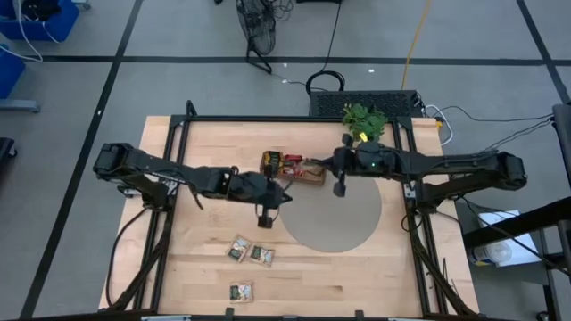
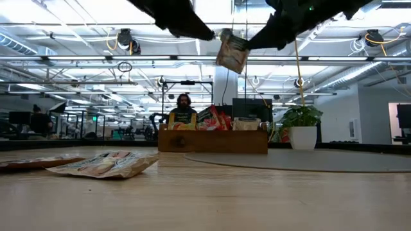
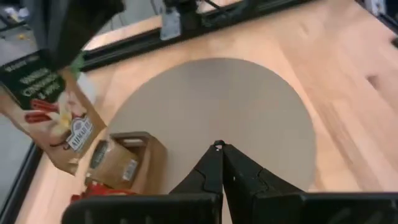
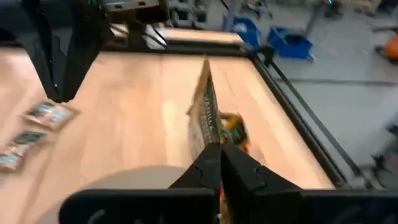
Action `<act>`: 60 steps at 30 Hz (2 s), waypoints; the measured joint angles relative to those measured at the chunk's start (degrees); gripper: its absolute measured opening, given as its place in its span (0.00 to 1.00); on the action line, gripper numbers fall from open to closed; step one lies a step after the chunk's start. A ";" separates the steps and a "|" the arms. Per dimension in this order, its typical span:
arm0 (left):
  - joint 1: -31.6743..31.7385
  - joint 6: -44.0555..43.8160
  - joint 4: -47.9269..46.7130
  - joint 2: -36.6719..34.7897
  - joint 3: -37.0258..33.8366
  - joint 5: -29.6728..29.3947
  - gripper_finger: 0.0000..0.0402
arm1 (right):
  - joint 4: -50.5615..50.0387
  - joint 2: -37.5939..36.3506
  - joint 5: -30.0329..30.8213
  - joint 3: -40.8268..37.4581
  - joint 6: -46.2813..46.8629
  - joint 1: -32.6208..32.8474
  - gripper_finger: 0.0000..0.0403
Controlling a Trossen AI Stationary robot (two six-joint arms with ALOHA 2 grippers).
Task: Pick & Place Tea
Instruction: Put the brown tea bag into the right section of the wooden organizer
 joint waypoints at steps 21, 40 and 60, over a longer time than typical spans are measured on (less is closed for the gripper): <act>14.45 -10.53 40.68 -7.58 -26.81 6.22 0.02 | -14.19 12.48 9.61 2.13 0.06 -1.55 0.00; 13.15 -10.36 40.40 -7.52 -27.49 6.19 0.02 | -11.08 20.18 9.85 2.12 1.97 -3.52 0.00; 13.13 -10.60 38.56 -7.48 -27.47 6.14 0.02 | -12.31 20.18 12.95 2.12 7.19 -3.52 0.00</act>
